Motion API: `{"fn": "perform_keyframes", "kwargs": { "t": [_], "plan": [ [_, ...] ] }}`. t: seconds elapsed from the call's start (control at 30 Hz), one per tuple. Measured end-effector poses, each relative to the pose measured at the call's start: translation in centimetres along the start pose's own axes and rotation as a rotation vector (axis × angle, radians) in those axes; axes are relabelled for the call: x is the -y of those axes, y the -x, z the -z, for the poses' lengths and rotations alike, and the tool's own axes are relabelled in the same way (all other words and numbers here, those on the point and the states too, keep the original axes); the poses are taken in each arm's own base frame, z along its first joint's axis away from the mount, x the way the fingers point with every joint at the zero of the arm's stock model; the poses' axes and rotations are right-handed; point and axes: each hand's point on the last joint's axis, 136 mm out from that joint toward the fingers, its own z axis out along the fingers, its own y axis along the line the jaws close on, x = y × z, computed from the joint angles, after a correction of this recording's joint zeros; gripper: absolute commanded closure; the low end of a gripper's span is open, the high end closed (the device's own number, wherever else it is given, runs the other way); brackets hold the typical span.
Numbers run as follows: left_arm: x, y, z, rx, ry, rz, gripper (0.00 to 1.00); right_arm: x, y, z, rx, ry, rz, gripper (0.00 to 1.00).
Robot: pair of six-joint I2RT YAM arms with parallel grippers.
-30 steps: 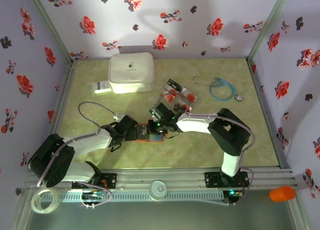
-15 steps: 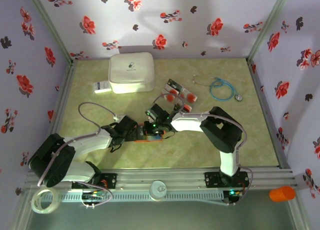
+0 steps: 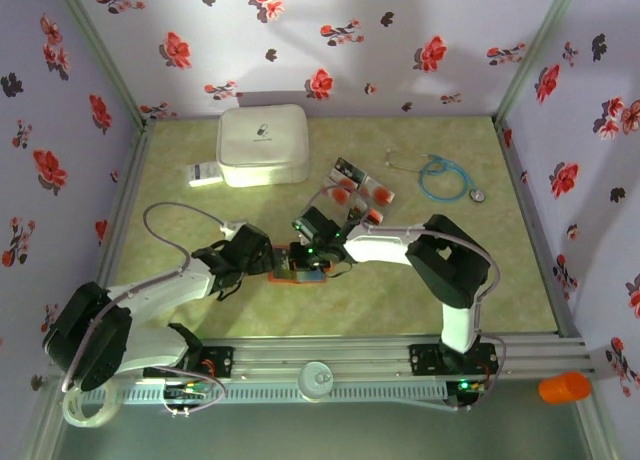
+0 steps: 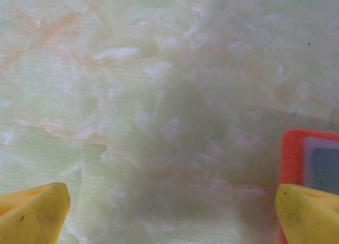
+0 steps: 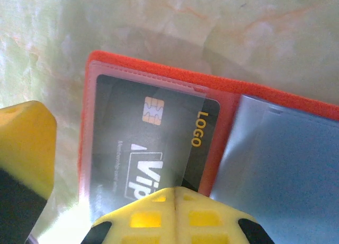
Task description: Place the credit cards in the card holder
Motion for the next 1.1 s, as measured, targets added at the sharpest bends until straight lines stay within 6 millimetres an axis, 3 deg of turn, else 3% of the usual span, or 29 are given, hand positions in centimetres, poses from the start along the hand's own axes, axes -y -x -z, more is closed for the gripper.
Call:
{"fn": "perform_keyframes", "kwargs": {
  "t": [0.4, 1.1],
  "plan": [
    [-1.1, -2.3, -1.2, -0.063, 0.038, 0.023, 0.0, 0.1, 0.1, 1.4, 0.013, -0.031, 0.024, 1.0],
    [-1.1, -2.9, -2.0, -0.08, 0.045, 0.02, 0.0, 1.1, -0.7, -0.1, -0.025, -0.051, 0.015, 1.0]
  ]
}}
